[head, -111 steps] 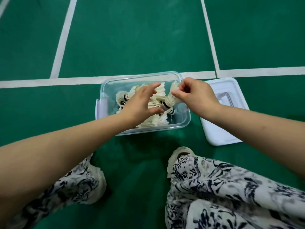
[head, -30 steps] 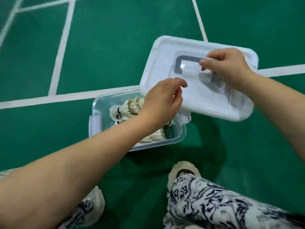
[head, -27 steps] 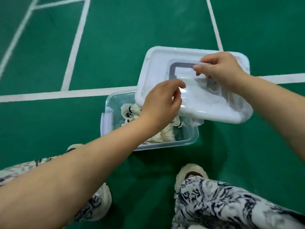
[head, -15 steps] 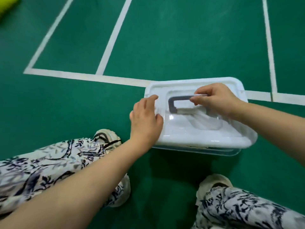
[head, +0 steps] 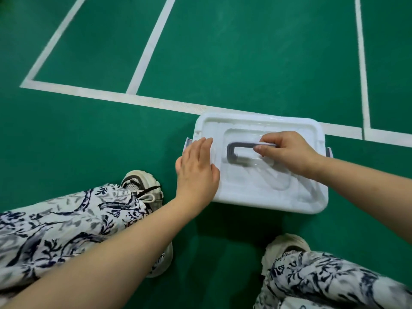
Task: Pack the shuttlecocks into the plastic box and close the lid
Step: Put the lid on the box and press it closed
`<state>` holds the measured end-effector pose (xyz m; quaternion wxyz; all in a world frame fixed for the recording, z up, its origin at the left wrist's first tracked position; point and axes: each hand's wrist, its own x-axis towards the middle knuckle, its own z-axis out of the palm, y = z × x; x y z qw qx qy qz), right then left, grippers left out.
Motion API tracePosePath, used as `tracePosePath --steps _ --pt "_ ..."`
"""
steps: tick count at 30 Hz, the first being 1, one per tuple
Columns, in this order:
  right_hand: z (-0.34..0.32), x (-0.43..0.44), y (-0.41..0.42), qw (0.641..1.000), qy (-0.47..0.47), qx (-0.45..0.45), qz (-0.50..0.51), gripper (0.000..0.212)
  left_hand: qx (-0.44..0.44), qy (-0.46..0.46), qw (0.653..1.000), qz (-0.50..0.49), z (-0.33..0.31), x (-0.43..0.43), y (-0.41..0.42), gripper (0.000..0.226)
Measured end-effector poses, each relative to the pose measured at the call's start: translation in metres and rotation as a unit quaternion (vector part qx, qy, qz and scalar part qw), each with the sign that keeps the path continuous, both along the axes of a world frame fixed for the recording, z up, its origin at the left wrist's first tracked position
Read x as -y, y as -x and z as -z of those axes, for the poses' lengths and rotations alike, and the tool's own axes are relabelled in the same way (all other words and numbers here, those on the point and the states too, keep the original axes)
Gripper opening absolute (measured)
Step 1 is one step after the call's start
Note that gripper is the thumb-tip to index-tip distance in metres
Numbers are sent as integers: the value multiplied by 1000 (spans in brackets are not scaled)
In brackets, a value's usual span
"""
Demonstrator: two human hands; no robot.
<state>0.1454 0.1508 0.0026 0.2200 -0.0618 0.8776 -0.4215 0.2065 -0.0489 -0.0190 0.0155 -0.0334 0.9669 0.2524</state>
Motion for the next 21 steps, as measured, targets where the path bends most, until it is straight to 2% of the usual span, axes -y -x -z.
tracePosePath --steps 8,12,14,17,19,21 --pt "7 0 12 998 -47 -28 -26 27 19 42 998 31 4 2 14 60" --pt "5 -4 13 984 -127 -93 -82 23 -12 24 1000 5 5 5 20 60" --pt "11 -12 5 962 -210 -153 -84 42 -6 -2 998 -66 7 8 21 63" --pt "18 -30 -20 936 -294 -195 4 66 62 -107 969 -215 10 12 22 74" --pt "23 -38 -34 936 -306 -156 73 82 128 -184 934 -280 14 14 25 78" --pt "25 -38 -40 948 -265 -67 162 98 170 -196 921 -289 18 16 28 72"
